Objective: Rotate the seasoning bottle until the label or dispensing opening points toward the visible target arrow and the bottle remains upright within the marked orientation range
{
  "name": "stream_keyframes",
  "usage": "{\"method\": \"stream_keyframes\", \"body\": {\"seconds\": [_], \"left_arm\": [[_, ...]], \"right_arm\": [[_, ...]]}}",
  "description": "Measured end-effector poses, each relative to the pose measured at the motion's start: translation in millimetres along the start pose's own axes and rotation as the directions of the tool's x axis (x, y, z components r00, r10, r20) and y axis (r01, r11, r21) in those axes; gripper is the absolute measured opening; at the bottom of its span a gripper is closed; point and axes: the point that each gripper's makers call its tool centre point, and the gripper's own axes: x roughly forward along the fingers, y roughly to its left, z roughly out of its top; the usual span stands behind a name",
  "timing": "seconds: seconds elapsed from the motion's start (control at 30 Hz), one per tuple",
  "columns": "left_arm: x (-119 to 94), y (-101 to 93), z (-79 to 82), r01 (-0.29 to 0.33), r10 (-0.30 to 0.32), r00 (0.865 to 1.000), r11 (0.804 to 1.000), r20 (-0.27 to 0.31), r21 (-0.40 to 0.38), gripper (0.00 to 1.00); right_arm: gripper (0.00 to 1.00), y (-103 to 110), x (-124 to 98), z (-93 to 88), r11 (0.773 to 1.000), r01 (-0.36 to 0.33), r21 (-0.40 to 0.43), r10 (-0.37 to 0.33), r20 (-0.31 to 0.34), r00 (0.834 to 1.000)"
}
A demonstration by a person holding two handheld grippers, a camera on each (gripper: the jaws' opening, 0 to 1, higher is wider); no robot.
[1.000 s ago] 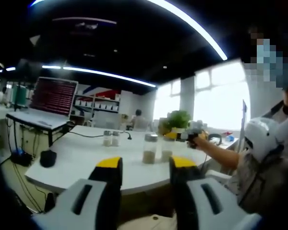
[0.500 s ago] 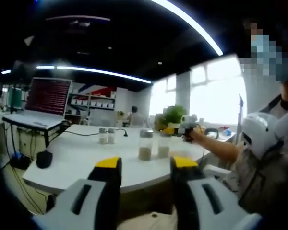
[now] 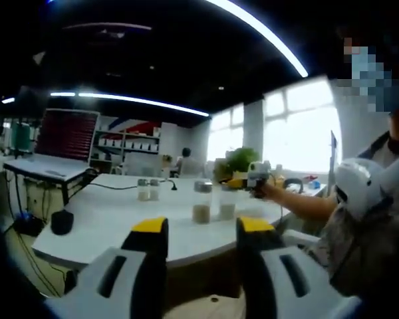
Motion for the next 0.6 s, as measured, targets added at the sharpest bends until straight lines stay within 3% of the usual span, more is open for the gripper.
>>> {"method": "stream_keyframes", "body": {"seconds": [0.1,0.13,0.2,0.23,0.3,0.33,0.43,0.5,0.6], "left_arm": [[-1.0,1.6,0.1,-0.002,0.002,1.000,1.000,-0.002,0.003,0.43],[-1.3,1.7,0.5,-0.001,0.001,1.000,1.000,0.000,0.002,0.43],[-1.8,2.3,0.6,-0.002,0.002,1.000,1.000,0.001,-0.001,0.43],[-1.8,3.2,0.3,-0.005,0.005,1.000,1.000,0.000,-0.002,0.43],[-2.0,5.3,0.7,-0.012,0.012,1.000,1.000,0.002,0.001,0.42],[-2.1,6.1,1.9,-0.016,0.016,1.000,1.000,0.007,0.000,0.42],[-3.1,6.1,5.2,-0.018,0.018,1.000,1.000,0.023,-0.006,0.42],[-3.8,6.9,5.2,-0.023,0.023,0.999,1.000,0.023,-0.006,0.42],[-4.4,8.6,4.5,-0.031,0.031,0.999,1.000,0.020,-0.003,0.42]], "right_arm": [[0.42,1.5,-1.8,-1.0,1.000,-0.004,-0.028,0.005,0.033,0.999],[0.48,-0.8,-2.5,-6.8,1.000,0.016,-0.026,-0.015,0.014,1.000],[0.73,1.0,-3.7,4.7,0.999,0.031,0.030,-0.034,0.101,0.994],[0.76,2.9,-8.6,15.9,0.997,0.027,0.066,-0.037,0.160,0.986],[0.68,6.3,-15.2,27.1,0.997,0.016,0.075,-0.032,0.216,0.976],[0.66,7.2,-18.3,27.9,0.998,0.025,0.061,-0.038,0.213,0.976],[0.66,6.2,-20.2,28.2,0.994,0.107,0.004,-0.106,0.189,0.976],[0.68,4.5,-22.0,31.3,0.987,0.163,0.013,-0.162,0.206,0.965],[0.64,9.8,-22.7,31.4,0.982,0.189,0.023,-0.190,0.223,0.956]]}}
